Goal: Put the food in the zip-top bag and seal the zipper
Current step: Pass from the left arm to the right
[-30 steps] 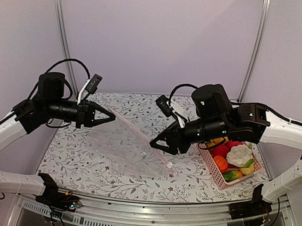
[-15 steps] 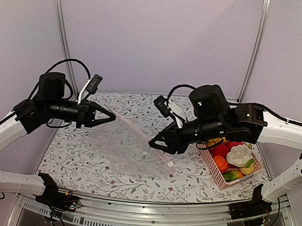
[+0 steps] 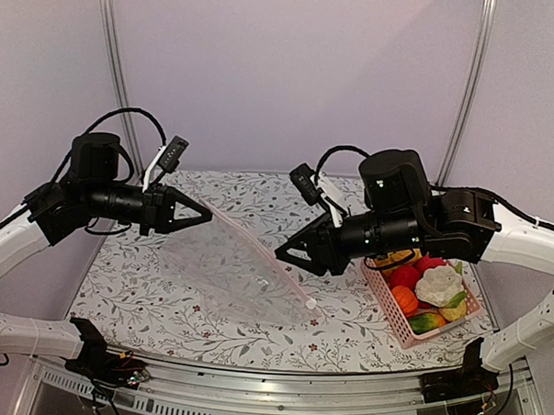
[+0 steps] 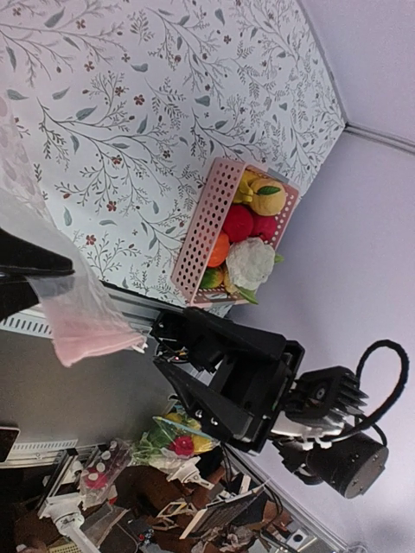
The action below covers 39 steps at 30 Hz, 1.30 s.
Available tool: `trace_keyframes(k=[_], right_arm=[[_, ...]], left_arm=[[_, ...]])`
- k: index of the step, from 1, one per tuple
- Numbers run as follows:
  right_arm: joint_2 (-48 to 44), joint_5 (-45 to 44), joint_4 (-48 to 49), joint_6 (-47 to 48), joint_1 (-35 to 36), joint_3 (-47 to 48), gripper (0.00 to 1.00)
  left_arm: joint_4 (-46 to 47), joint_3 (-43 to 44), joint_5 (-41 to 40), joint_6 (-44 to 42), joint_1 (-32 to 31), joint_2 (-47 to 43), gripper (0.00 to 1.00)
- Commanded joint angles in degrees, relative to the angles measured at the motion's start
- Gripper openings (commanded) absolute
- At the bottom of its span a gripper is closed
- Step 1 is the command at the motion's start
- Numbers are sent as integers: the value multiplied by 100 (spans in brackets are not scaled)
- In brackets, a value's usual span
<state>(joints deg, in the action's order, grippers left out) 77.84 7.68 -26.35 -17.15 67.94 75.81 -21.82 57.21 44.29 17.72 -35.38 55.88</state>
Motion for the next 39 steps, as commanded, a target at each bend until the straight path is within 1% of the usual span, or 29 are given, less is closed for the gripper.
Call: trace_keyframes(k=[1,39], right_arm=[[-74,-90,95,-12,29,103,43],[279,63,-29,-16,30,82,33]], left_arm=[[3,9,-57,-49,-75,-41,0],[-19,27,-88,-50,-75,-59,0]])
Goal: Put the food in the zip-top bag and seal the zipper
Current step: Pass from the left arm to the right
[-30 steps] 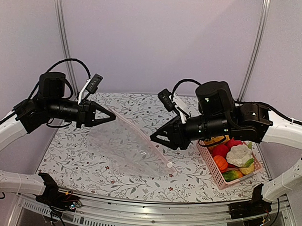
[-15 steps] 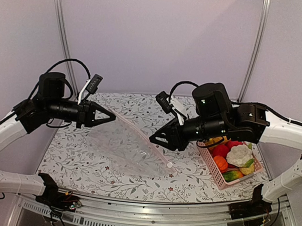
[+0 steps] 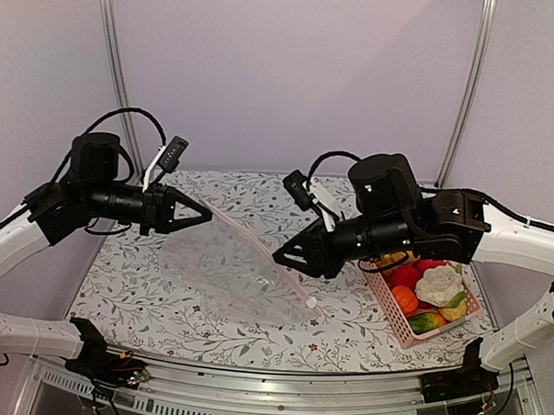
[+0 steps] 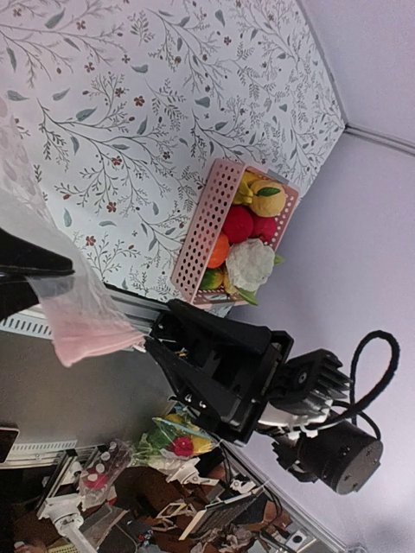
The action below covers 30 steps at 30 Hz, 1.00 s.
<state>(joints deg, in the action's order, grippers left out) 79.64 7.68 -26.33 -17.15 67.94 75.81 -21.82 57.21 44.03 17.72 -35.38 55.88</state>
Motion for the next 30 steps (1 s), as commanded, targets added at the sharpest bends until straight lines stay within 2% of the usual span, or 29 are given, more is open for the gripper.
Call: trace_keyframes(k=[1,20,30], right_arm=[[108,76,-32,-10,32,83,33],[313,186,18,-22,34,127,27],[451,66,102,-1,30,183,20]], left_arm=[[-22,27,-69,-54,-74,-59,0],[-23,27,-78,-52,-76,-48,0],[-23,25,-54,-52,-75,-41,0]])
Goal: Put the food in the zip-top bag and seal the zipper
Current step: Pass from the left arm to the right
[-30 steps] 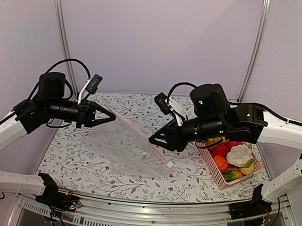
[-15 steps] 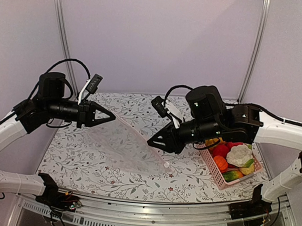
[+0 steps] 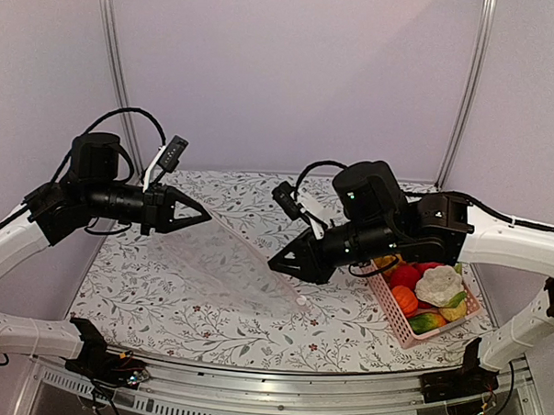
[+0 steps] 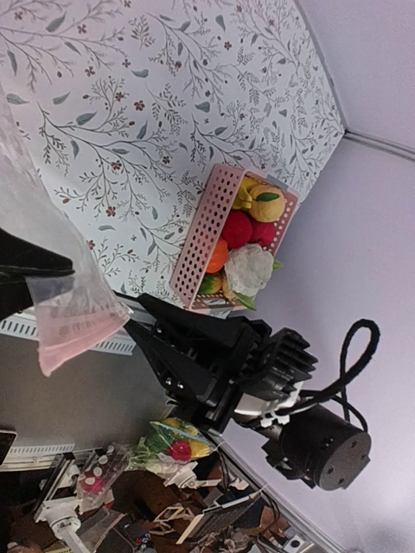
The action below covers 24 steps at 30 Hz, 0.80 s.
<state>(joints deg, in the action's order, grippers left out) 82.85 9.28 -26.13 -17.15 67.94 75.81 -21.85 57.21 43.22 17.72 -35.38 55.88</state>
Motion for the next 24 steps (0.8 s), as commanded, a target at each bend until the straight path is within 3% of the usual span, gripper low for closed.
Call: trace_keyframes(k=[1,24], right_arm=[[155,-93,96,-7,32,194,19],[378,-242,547,-14,33,242,0]], left_arm=[[-21,26,36,-51,-75,-34,0],[8,1,-17,-94,-142,341,0]])
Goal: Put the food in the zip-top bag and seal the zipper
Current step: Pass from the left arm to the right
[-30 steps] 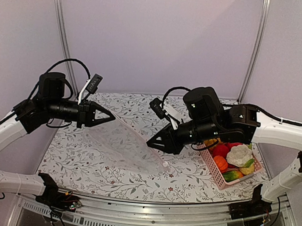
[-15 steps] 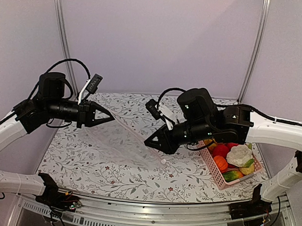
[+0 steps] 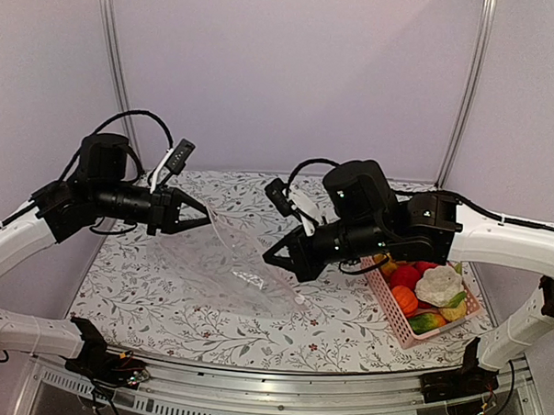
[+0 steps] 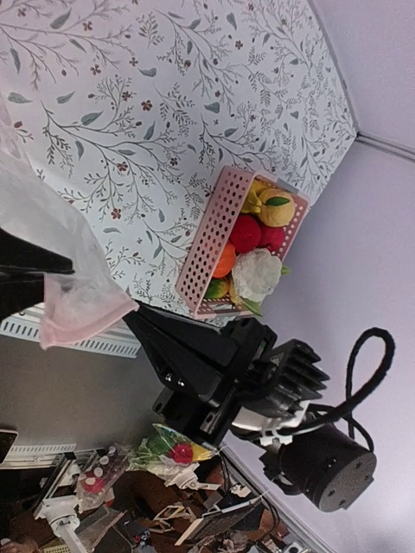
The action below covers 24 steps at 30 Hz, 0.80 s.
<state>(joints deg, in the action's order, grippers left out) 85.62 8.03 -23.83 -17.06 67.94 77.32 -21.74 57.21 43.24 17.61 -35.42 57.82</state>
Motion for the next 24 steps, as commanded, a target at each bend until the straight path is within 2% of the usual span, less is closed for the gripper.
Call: trace_keyframes(k=[1,4,5,10,14,19,24], right_arm=[[103,-156,331,-45,35,90,0],[87,-418,369,-181,28,46,0],[75,-472,399,-240,33,24,0],[-62,-950,641,-764,28,-280,0],[-210,-1599,654,-1178,21,-566,0],[-525,-2099,644,-1511,-52,-935,0],[-729,-2398,632,-1781,-103,-1258,0]], left_arm=[[-6,1,-77,-96,-153,166,0],[-2,8,-425,-169,-171,252,0],[-7,16,-528,-176,-182,279,4],[-51,169,-1353,-224,-383,526,46],[-115,293,-2282,-238,-604,509,69],[-108,257,-3316,-40,-676,93,80],[-21,71,-4425,699,-767,-350,82]])
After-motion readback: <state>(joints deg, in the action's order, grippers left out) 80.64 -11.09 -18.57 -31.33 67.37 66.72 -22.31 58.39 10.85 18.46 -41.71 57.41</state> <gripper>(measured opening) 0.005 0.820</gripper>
